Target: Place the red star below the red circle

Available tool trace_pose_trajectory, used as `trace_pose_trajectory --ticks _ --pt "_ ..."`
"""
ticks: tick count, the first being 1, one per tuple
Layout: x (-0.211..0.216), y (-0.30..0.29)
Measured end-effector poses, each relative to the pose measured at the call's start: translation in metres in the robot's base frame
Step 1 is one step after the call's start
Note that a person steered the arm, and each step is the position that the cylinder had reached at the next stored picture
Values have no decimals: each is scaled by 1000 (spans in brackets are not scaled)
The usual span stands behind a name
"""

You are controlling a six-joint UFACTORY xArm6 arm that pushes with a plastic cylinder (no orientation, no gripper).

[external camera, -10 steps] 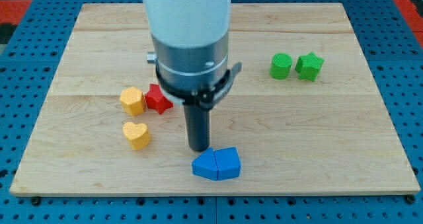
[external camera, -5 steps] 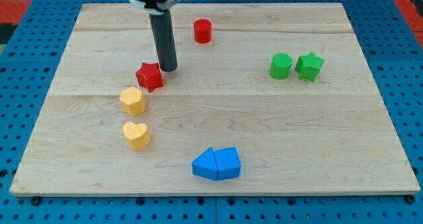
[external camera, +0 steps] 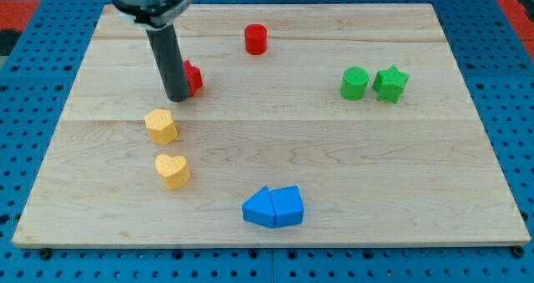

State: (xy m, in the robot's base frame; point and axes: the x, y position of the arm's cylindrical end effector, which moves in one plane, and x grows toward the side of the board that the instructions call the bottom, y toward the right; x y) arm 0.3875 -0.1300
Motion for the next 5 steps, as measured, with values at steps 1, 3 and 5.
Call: trace_pose_trajectory --ticks 1,3,5 --pt "-31 0" --pt "-25 -22" --pt "-75 -21"
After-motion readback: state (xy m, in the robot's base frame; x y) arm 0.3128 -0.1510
